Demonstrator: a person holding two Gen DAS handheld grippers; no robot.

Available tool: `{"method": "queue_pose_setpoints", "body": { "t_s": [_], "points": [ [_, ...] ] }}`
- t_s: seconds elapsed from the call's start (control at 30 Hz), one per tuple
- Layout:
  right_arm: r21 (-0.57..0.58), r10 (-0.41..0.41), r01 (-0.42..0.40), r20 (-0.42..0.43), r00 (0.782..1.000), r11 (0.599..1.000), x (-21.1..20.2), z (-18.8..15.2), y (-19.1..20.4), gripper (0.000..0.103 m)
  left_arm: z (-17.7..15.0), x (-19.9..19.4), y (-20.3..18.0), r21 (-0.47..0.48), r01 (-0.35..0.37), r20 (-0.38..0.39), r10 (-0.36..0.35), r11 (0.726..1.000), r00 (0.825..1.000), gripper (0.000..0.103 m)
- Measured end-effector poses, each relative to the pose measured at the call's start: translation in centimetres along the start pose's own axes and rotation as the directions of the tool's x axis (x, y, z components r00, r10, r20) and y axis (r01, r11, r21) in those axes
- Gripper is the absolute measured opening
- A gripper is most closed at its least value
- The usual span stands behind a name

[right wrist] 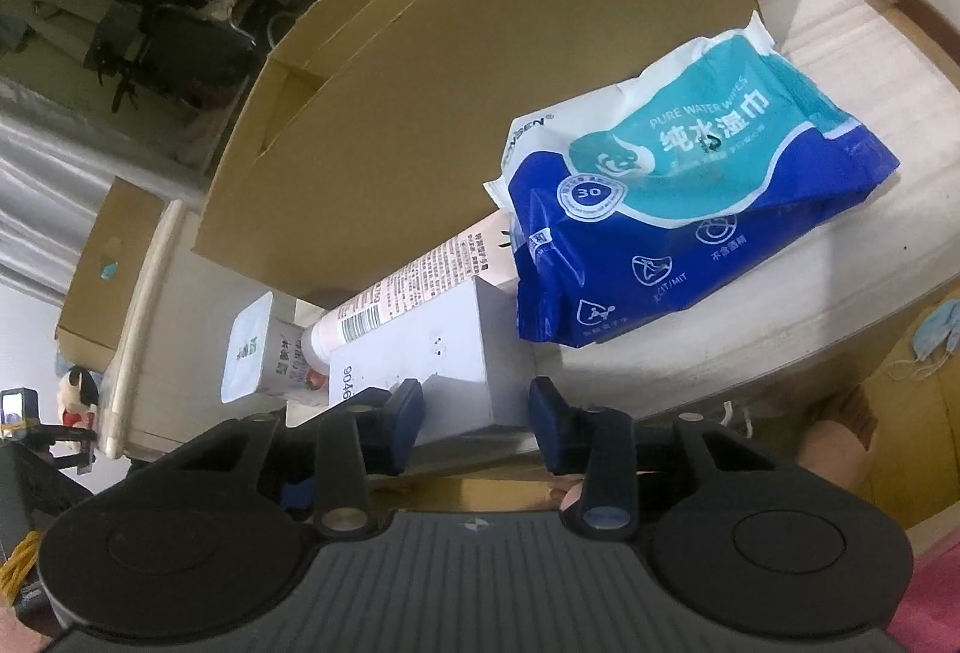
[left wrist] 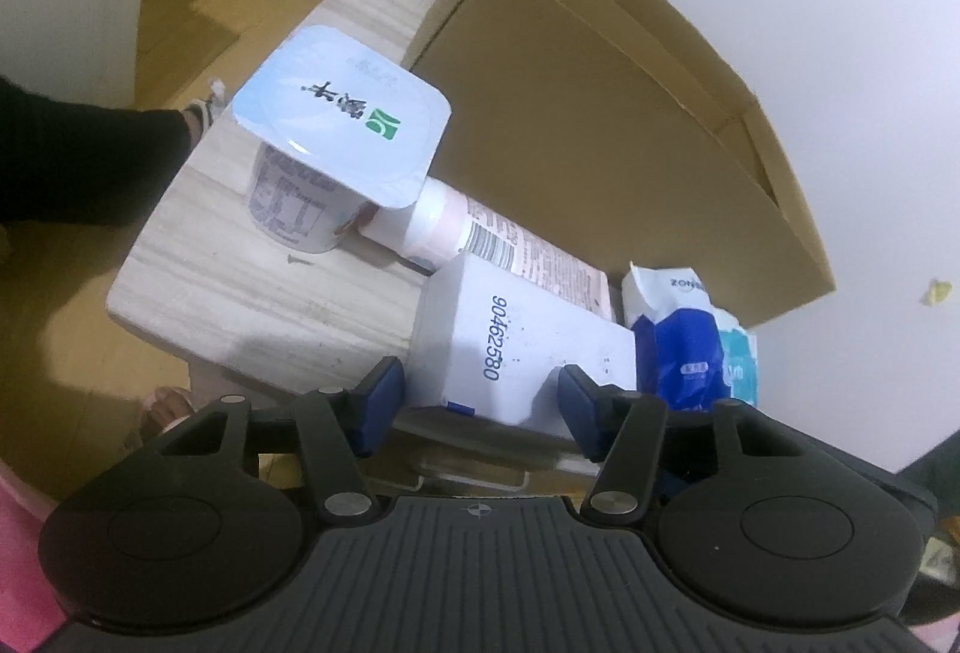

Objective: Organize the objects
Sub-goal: 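Lower the left gripper onto the white rectangular box and close it, then lift the white box with the left gripper and carry it over the cardboard box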

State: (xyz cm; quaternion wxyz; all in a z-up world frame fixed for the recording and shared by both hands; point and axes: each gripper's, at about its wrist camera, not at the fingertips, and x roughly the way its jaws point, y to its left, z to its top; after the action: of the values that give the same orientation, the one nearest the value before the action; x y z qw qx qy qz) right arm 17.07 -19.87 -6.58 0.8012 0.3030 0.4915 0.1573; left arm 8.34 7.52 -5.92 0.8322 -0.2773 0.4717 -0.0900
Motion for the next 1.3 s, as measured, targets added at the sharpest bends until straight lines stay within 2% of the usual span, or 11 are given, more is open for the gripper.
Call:
{"method": "queue_pose_setpoints", "body": {
  "t_s": [0.27,0.4,0.63,0.87,1.0,1.3],
  "points": [
    [0.056,0.014,-0.013,-0.004,1.000,0.998,0.4,0.0,-0.7,0.045,0.4,-0.3,1.4,0.009,0.064,-0.018,-0.063,0.998,0.998,0.050],
    [-0.001,-0.006,0.006,-0.011,1.000,1.000,0.5,0.0,-0.1,0.047,0.5,-0.3,1.9,0.020,0.096,-0.031,-0.095,0.995,0.995,0.049],
    [-0.050,-0.024,0.024,-0.001,1.000,0.998,0.2,-0.3,0.2,0.045,0.1,-0.6,1.3,0.059,0.070,-0.007,-0.069,0.996,0.998,0.048],
    [-0.091,-0.016,0.020,0.047,0.999,0.996,-0.7,-0.6,0.6,0.043,0.3,-1.1,0.8,0.084,0.084,0.007,-0.084,0.993,0.996,0.047],
    [-0.099,-0.008,0.013,0.046,0.999,0.995,-1.1,-0.7,0.6,0.043,0.1,-1.5,0.6,0.093,0.082,0.010,-0.083,0.992,0.996,0.047],
    [-0.151,0.010,0.002,0.081,0.997,0.989,-2.2,-1.3,2.5,0.043,-0.4,-3.5,-0.2,0.118,0.075,0.042,-0.081,0.990,0.996,0.047]
  ]
}}
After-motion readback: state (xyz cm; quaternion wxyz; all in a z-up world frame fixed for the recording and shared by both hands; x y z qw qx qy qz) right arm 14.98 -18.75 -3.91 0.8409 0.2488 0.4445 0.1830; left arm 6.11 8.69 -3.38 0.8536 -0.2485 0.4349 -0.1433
